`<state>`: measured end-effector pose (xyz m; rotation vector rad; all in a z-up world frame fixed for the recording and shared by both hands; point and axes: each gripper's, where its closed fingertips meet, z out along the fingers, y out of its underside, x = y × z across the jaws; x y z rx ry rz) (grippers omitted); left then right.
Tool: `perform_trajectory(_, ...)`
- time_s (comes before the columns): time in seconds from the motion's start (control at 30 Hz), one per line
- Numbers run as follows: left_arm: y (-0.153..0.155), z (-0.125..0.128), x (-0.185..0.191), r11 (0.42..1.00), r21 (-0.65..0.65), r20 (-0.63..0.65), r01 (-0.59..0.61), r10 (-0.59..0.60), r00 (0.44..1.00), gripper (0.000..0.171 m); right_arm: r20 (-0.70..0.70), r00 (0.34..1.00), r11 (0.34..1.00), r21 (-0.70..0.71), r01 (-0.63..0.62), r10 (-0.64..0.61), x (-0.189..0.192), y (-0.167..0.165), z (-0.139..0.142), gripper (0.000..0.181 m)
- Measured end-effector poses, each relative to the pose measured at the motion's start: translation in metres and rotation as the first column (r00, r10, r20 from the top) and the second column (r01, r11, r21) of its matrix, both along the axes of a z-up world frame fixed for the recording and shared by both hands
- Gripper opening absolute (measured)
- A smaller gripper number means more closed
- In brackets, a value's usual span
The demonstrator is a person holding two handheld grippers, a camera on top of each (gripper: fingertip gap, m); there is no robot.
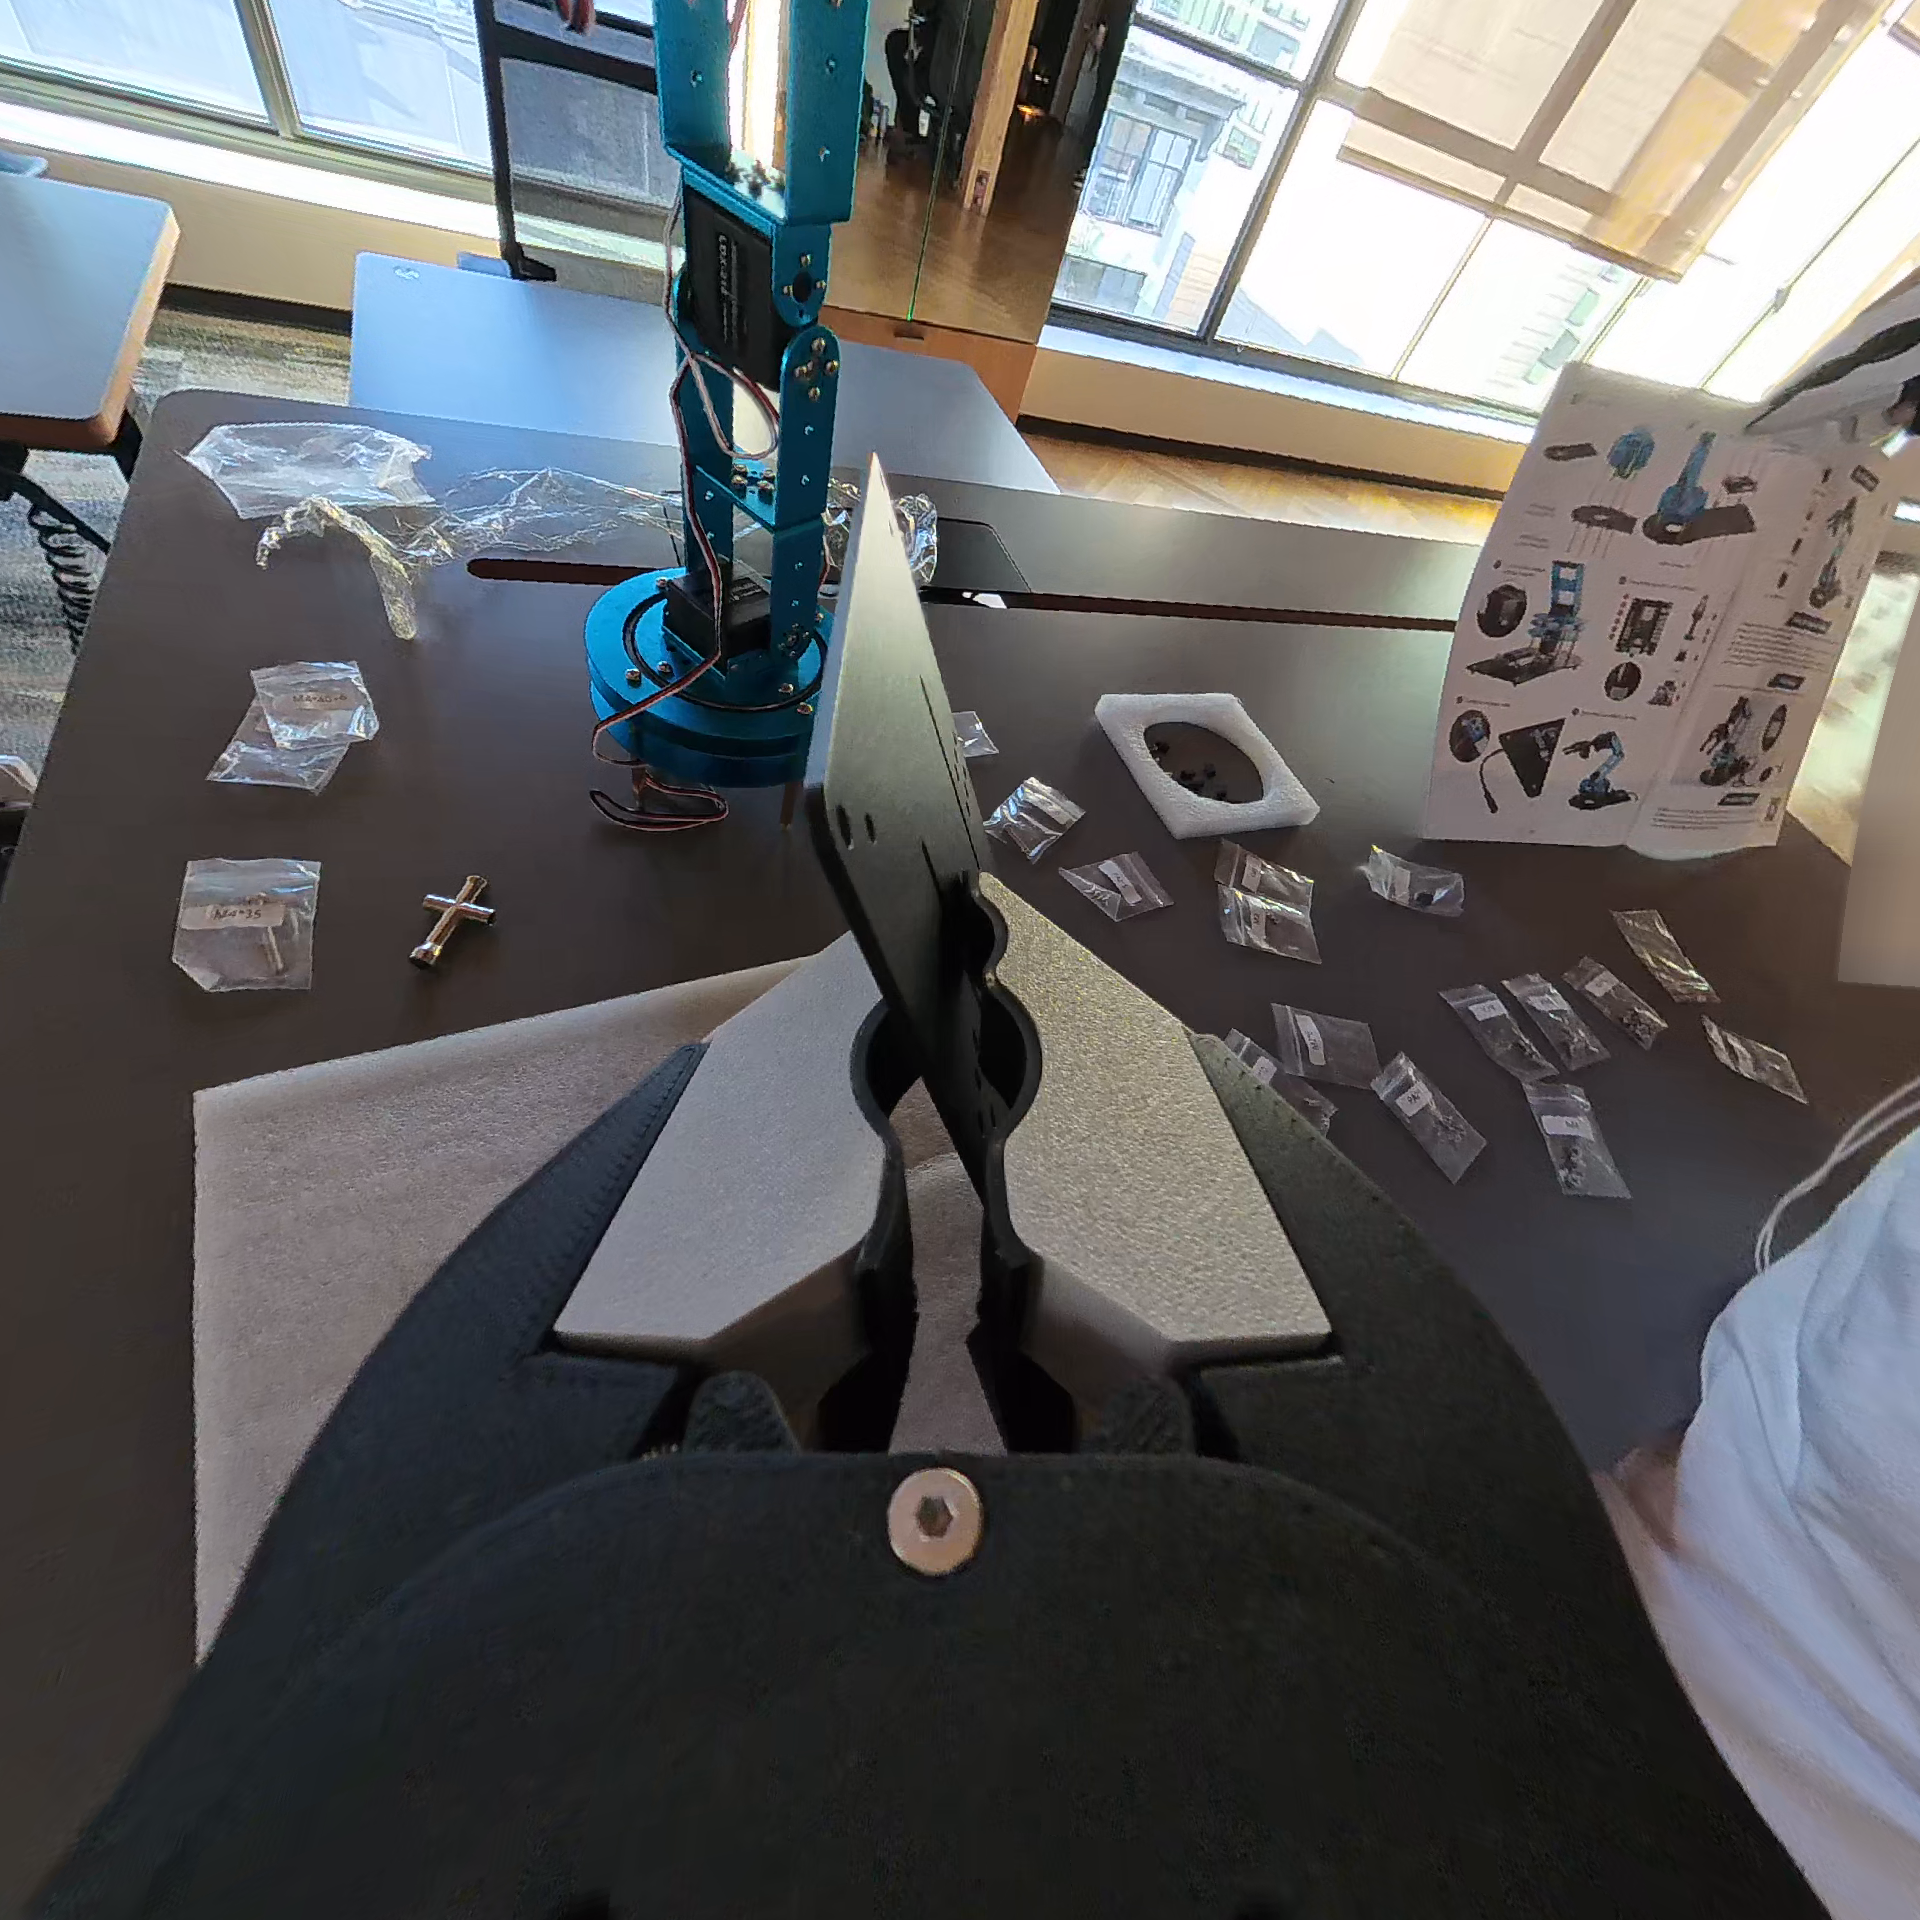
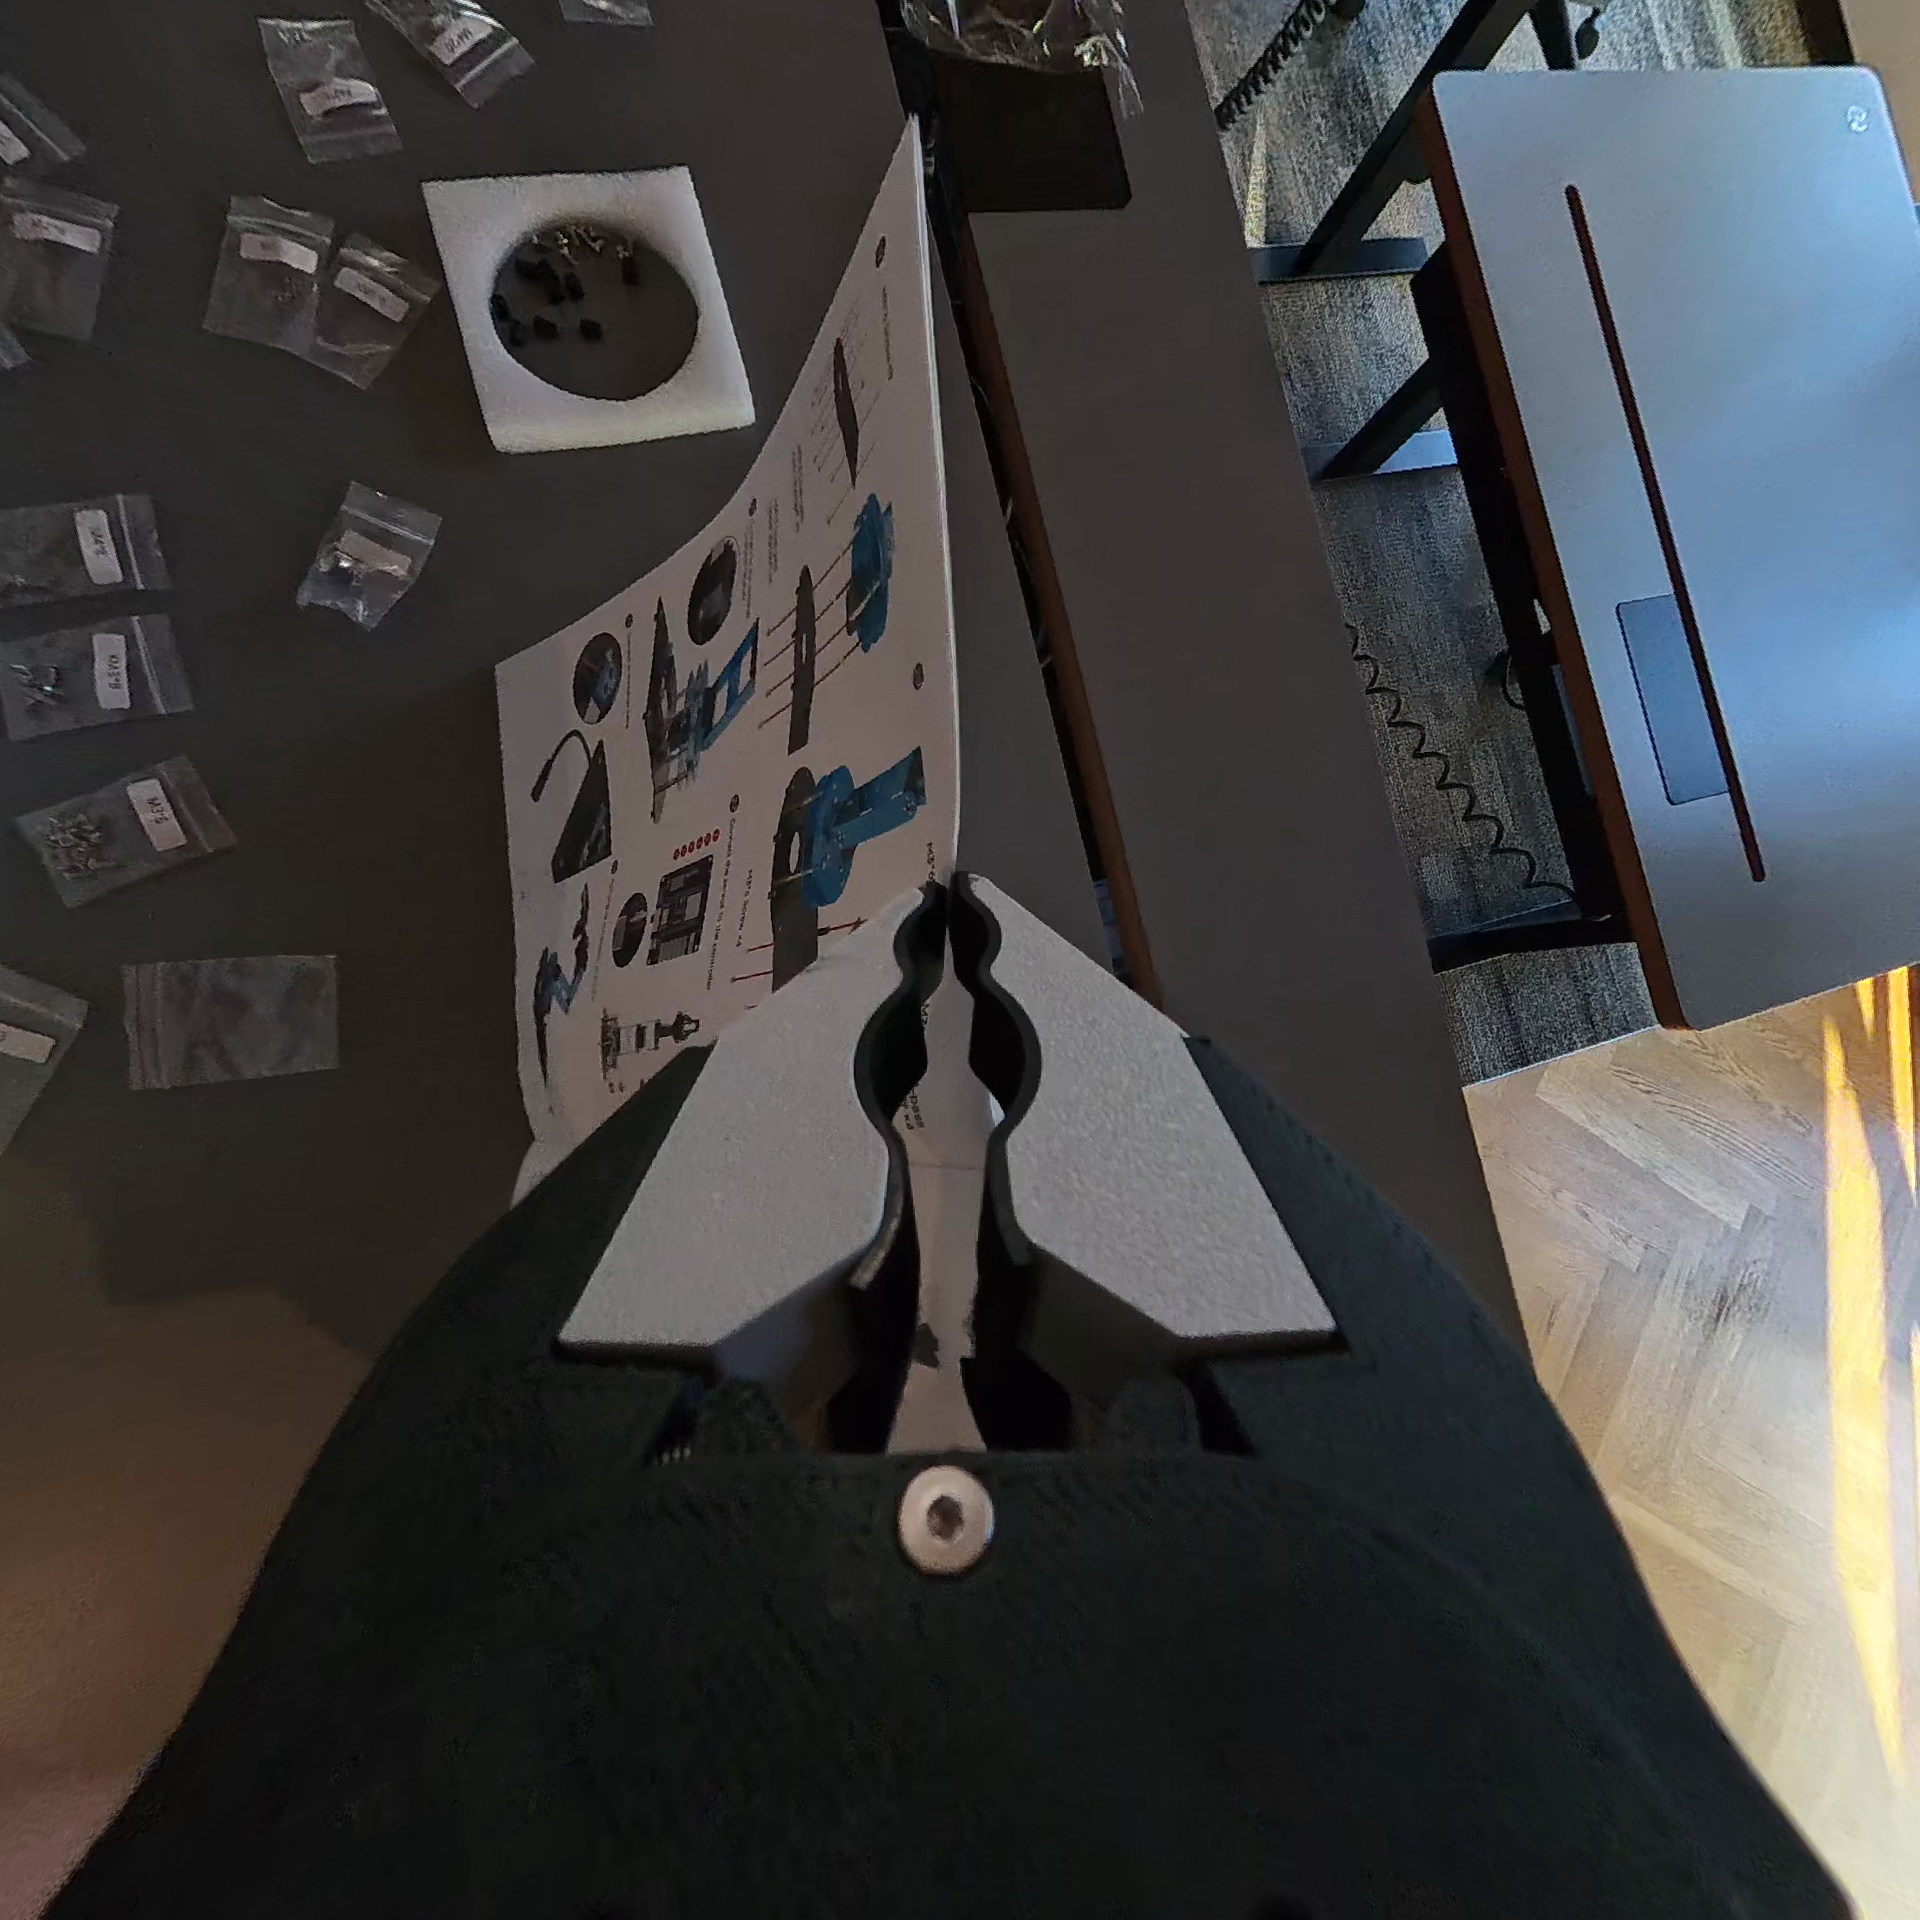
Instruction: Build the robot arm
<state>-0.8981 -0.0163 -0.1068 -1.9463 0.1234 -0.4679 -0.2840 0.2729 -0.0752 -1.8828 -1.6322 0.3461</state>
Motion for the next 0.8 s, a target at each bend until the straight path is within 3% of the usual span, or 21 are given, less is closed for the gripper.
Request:
perform_trajectory(0.17,-0.002,-0.001,-0.004,1.0,0.008,0.018,-0.011,0.011,1.0,0.001,0.014,1.0,0.998,-0.065,-0.016,0.017,-0.007,0.02,-0.023,0.0)
perform_trajectory(0.37,-0.004,0.0,-0.005,0.999,0.032,0.052,-0.025,0.023,0.998,0.001,0.078,0.997,0.986,-0.168,-0.013,0.027,-0.01,0.04,-0.073,0.005)
perform_trajectory(0.6,-0.016,-0.007,-0.022,0.993,0.04,0.104,-0.112,0.108,0.989,0.001,0.342,0.94,0.994,-0.098,0.056,-0.02,-0.004,0.067,-0.153,0.019)
perform_trajectory(0.7,-0.02,-0.014,-0.034,0.988,0.034,0.152,-0.15,0.143,0.978,0.0,0.348,0.935,0.996,-0.015,0.083,-0.073,-0.019,0.069,-0.15,0.027)
perform_trajectory(0.8,-0.025,-0.019,-0.041,0.987,0.056,0.181,-0.154,0.141,0.973,0.0,0.189,0.973,0.985,0.136,0.106,-0.131,-0.081,0.055,-0.106,0.028)
